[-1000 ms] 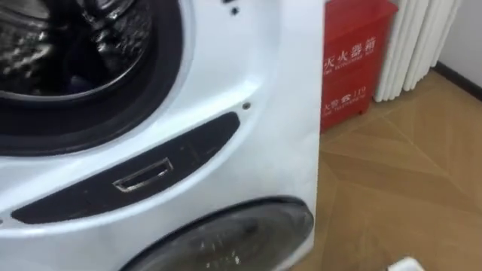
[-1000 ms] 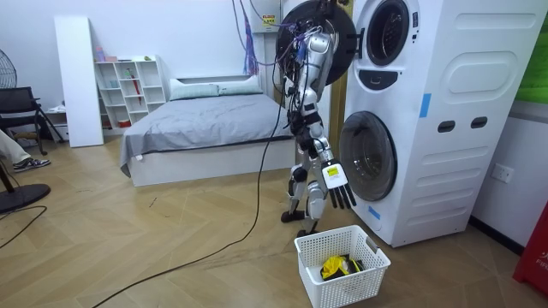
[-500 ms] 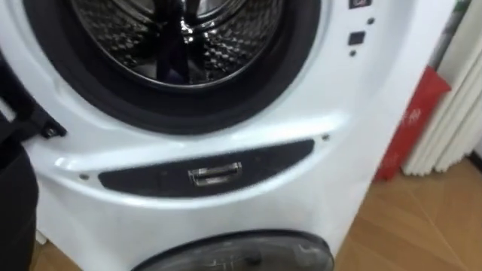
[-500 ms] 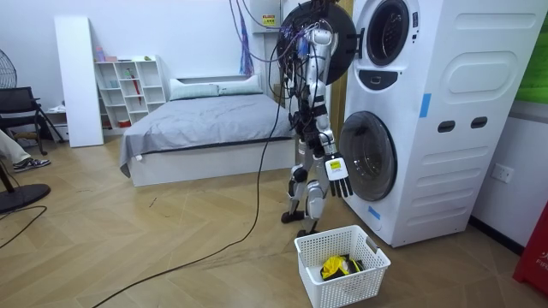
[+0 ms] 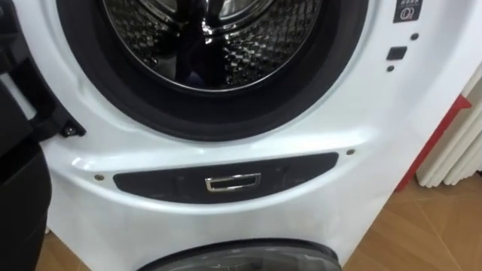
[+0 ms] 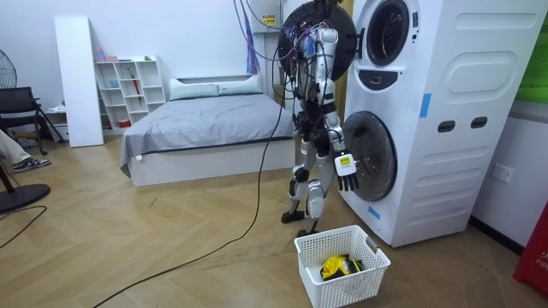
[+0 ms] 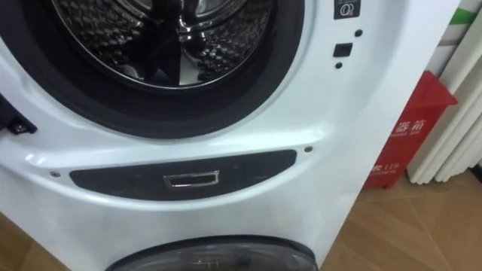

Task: Pick clothes from washing machine

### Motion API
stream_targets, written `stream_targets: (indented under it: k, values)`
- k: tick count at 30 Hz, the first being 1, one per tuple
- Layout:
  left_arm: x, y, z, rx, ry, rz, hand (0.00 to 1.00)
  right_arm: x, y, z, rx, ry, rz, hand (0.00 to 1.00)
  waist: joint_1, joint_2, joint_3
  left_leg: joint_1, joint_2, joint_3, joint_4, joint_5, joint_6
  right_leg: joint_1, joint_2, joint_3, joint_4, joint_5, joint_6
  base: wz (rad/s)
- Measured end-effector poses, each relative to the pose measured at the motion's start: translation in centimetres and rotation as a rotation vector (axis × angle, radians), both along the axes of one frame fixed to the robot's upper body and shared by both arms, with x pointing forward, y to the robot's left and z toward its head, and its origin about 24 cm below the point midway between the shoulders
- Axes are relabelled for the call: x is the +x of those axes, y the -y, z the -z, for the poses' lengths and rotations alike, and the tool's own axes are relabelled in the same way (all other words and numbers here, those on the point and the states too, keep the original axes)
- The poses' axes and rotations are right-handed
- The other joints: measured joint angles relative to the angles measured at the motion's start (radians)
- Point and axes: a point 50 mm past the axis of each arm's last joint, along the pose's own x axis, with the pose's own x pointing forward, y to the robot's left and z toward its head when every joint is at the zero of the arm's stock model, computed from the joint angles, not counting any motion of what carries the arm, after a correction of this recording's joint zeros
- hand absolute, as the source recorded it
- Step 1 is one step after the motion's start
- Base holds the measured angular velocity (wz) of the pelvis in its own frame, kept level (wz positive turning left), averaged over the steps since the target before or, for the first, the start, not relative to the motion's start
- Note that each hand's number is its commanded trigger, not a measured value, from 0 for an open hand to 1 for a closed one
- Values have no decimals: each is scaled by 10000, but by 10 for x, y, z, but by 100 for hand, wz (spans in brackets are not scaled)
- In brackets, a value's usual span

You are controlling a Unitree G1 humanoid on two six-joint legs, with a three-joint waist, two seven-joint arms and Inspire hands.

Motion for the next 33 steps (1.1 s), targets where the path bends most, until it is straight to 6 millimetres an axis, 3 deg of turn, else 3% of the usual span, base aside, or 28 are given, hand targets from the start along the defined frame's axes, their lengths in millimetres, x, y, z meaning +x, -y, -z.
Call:
stream_targets:
  k: [10, 14, 17, 19, 21, 22, 23, 24, 25, 26, 29, 30, 31, 32, 33]
  values:
    - [-12, -5, 1, 177, -307, -528, 0, 1, -2, 0, 189, 11, -495, 0, 33, -9, -2, 185, 19, -111, 31, -5, -9, 228, 31, -8, 5, -106, -28, 1]
    - [-17, -8, 0, 479, -389, -661, 0, 2, -5, 0, 144, -5, -961, 0, 77, -77, -14, 163, 139, -130, 596, -187, -226, 302, 136, -1, 58, -236, -123, -2]
    - [-16, -10, -1, 607, -333, -676, 0, 2, -6, 0, 64, -81, -1368, 0, 273, -78, -29, -514, 468, -400, 2223, -636, -391, 301, 348, 48, 284, -295, -317, -12]
    - [-11, -9, -1, 613, -248, -558, 0, 4, -5, 0, -49, -72, -1691, 0, 283, -79, -25, -1190, 639, -924, 3518, -695, -434, 266, 431, -70, 349, -340, -502, 8]
    - [-6, -6, -2, 557, -55, -471, 0, 7, -4, -1, -229, -22, -2031, 0, 301, -117, -76, -1588, 782, -1088, 4274, -706, -432, 159, 481, -270, 395, -438, -676, -3]
    - [-1, -4, -2, 480, 115, -418, 0, 10, -1, -2, -370, 20, -2235, 0, 325, -18, -45, -1876, 950, -1062, 5374, -707, -402, 119, 558, -469, 498, -508, -806, -17]
    - [-2, -2, -2, 420, 124, -417, 0, 11, 0, -3, -458, 12, -2309, 0, 394, 0, -2, -1895, 999, -1045, 6048, -647, -355, 104, 601, -521, 604, -566, -865, -28]
    - [-2, 0, -1, 232, 102, -420, 0, 11, 3, -4, -594, -6, -2425, 0, 383, 213, -72, -1777, 1013, -1052, 7196, -410, -334, 94, 711, -710, 743, -647, -949, -10]
    - [4, 0, -2, 174, 253, -370, 0, 12, 5, -5, -625, 62, -2350, 0, 169, 344, -69, -1528, 972, -1143, 7772, -178, -405, 76, 784, -921, 863, -694, -1011, 15]
    - [10, 0, -3, 178, 404, -347, 0, 12, 6, -5, -612, 100, -2247, 0, 62, 379, -58, -1373, 932, -1166, 7806, -98, -481, 49, 808, -1024, 951, -728, -1031, 43]
    - [45, 1, -9, 163, 1369, -152, 0, 18, 8, -7, -664, 392, -2171, 0, -37, 478, -24, -320, 950, -1201, 6641, -88, -671, -442, 912, -1162, 1509, -806, -1108, 14]
    - [55, 2, -12, 145, 1696, -41, 0, 26, 7, -9, -803, 604, -2431, 0, -22, 496, 6, 2, 947, -1256, 6048, -453, -1006, -692, 896, -1220, 1649, -790, -1136, 0]
    - [64, 5, -14, 126, 1932, 161, 0, 32, 6, -10, -858, 770, -2526, 0, -45, 512, 65, 150, 917, -1397, 5627, -890, -1138, -985, 889, -1355, 1732, -739, -1187, 7]
    - [70, 6, -15, 124, 2049, 327, 0, 34, 6, -10, -878, 826, -2555, 0, -91, 527, 72, 151, 900, -1577, 5474, -1107, -1125, -1090, 885, -1452, 1770, -702, -1196, 20]
    - [79, 10, -17, 99, 2208, 610, 0, 34, 6, -11, -933, 865, -2532, 0, -112, 550, 75, 234, 900, -1834, 5035, -1536, -1052, -1265, 885, -1587, 1793, -593, -1202, 22]
